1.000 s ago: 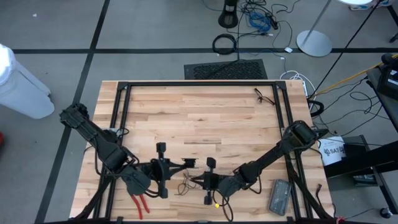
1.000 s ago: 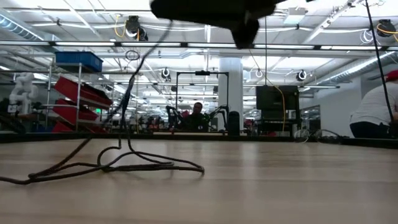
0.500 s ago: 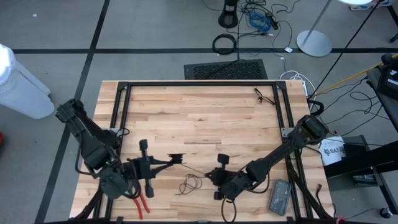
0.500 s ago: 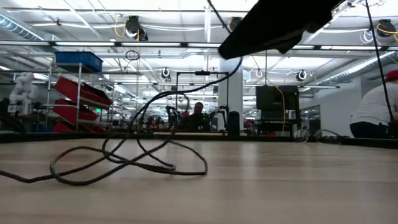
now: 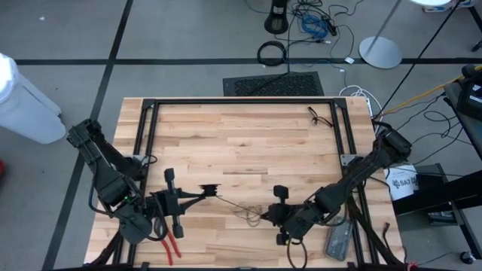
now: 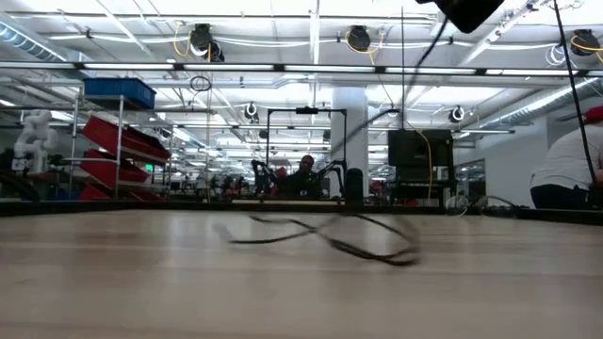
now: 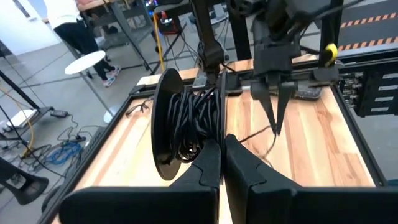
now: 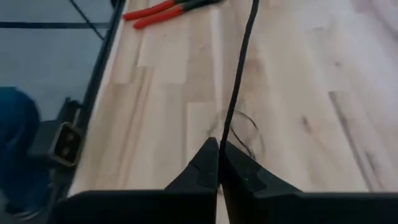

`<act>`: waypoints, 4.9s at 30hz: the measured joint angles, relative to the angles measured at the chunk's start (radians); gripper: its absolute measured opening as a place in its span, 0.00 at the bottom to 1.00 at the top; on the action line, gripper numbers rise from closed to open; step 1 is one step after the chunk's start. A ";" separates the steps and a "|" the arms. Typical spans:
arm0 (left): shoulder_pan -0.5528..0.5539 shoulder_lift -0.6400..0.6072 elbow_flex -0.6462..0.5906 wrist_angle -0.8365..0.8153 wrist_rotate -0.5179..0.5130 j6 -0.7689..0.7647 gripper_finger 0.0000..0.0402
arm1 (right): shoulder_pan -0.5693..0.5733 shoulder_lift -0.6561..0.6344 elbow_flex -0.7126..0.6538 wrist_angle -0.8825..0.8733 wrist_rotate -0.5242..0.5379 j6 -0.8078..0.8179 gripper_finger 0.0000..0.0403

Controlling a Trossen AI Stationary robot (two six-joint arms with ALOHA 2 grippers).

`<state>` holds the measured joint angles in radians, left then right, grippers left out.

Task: Coil cords
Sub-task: Coil the black wire onto the black spool

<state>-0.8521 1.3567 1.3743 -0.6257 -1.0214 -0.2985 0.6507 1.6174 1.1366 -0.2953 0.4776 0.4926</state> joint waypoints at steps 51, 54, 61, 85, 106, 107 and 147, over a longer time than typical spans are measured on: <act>-0.021 0.057 0.002 -0.016 0.085 -0.058 0.02 | -0.108 0.117 -0.077 0.617 -0.072 -0.338 0.26; -0.018 0.058 0.002 -0.015 0.085 -0.044 0.02 | -0.121 0.162 -0.074 0.658 -0.082 -0.353 0.33; -0.018 0.059 0.002 -0.015 0.093 -0.036 0.02 | -0.142 0.198 -0.068 0.697 0.061 -0.441 0.45; -0.021 0.059 0.001 -0.011 0.104 -0.072 0.02 | -0.222 0.198 -0.068 0.537 0.172 -0.421 0.33; -0.021 0.059 0.000 -0.012 0.103 -0.063 0.02 | -0.226 0.197 -0.068 0.482 0.177 -0.379 0.01; -0.021 0.060 0.000 -0.012 0.103 -0.063 0.02 | -0.226 0.197 -0.068 0.483 0.177 -0.380 0.01; -0.017 0.060 0.000 -0.073 0.172 -0.037 0.02 | -0.006 -0.172 -0.058 0.342 0.114 -0.523 0.00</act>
<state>-0.8692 1.4162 1.3746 -0.6983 -0.8490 -0.3355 0.6445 1.4456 1.0786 0.0467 0.5920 -0.0301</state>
